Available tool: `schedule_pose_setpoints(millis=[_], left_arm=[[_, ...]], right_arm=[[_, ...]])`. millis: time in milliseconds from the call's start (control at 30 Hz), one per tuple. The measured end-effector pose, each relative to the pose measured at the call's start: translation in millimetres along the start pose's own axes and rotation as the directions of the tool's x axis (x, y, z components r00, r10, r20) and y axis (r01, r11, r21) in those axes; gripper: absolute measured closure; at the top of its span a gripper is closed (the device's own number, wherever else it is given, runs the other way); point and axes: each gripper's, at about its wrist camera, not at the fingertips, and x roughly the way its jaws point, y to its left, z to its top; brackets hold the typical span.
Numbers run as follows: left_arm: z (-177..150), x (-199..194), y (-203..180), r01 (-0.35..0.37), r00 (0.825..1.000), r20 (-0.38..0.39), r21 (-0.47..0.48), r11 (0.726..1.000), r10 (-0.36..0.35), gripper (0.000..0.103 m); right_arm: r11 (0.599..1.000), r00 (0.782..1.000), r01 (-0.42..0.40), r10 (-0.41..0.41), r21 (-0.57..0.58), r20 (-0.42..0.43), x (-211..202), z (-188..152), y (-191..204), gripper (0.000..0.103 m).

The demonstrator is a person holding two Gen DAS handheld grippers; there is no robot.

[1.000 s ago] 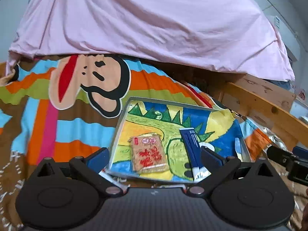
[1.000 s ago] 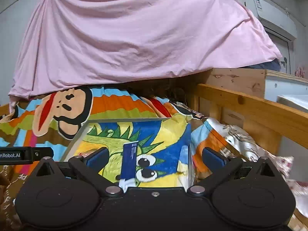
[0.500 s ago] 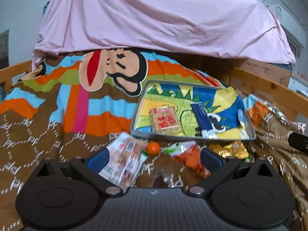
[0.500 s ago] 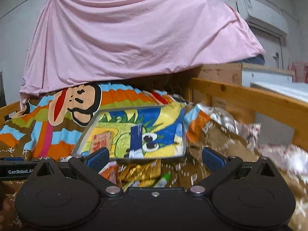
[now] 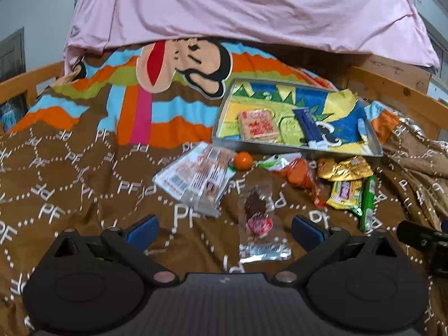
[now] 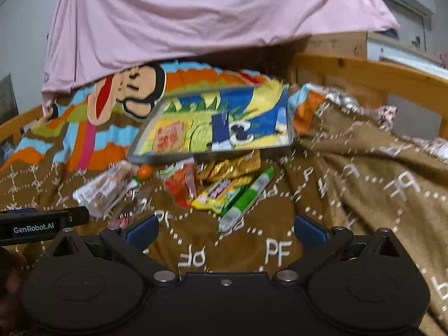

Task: Organize snacks
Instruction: 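Pull both tools back from the tray toward the remaining snacks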

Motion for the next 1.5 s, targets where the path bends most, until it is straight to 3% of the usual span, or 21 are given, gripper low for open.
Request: schedule_pose_setpoints(millis=[500, 800, 933, 1100, 1367, 1500], left_arm=[[-11, 9, 8, -0.040, 0.996, -0.077, -0.007, 0.999, 0.039, 0.000], [-8, 12, 8, -0.038, 0.996, -0.081, 0.019, 0.999, 0.039, 0.000], [-1, 20, 7, 0.008, 0.996, -0.088, 0.053, 0.999, -0.004, 0.000], [11, 35, 5, 0.123, 0.987, -0.112, 0.080, 0.989, -0.113, 0.001], [28, 63, -8, 0.278, 0.953, -0.159, 0.112, 0.954, -0.258, 0.001], [30, 73, -9, 0.342, 0.926, -0.194, 0.077, 0.936, -0.323, 0.001]], right_arm=[[1.000, 0.998, -0.001, 0.001, 0.010, -0.064, 12, -7, -1, 0.001], [1.000, 0.999, -0.018, 0.018, -0.005, -0.032, 12, -8, 1, 0.001], [0.999, 0.999, -0.044, 0.044, -0.025, -0.002, 15, -9, 3, 0.001], [0.996, 0.997, -0.054, 0.058, -0.070, 0.054, 15, -6, 3, 0.001], [0.993, 0.996, -0.024, 0.035, -0.117, 0.086, 27, 2, -6, 0.001], [0.991, 0.995, 0.004, 0.010, -0.133, 0.102, 34, 4, -9, 0.001]])
